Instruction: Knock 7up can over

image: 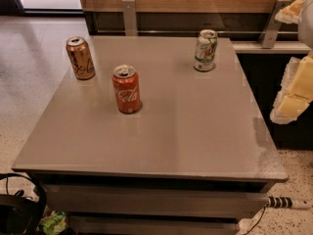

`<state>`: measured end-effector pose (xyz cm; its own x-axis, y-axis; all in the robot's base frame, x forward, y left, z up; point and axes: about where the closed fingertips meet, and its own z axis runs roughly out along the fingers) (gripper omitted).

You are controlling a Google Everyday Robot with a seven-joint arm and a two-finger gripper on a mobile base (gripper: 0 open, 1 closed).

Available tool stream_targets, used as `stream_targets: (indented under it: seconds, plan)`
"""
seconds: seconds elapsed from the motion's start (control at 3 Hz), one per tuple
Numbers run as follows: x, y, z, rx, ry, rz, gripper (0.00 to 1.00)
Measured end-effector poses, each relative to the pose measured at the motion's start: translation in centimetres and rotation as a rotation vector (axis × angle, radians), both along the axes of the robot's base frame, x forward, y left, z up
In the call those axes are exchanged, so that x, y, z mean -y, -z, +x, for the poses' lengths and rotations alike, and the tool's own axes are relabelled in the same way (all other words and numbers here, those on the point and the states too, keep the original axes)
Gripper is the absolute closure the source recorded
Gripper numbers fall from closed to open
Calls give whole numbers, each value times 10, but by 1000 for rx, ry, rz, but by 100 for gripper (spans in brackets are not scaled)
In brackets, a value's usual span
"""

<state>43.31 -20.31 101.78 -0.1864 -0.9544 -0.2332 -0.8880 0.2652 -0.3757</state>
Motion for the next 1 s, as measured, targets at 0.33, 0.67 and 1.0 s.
stream_targets:
  seconds: [0.33, 0.67, 1.0]
  plan:
    - [2, -3, 3, 7, 4, 9, 0]
    - [8, -10, 14, 28, 17, 40, 0]
    - [42, -17, 65, 92, 133, 242, 0]
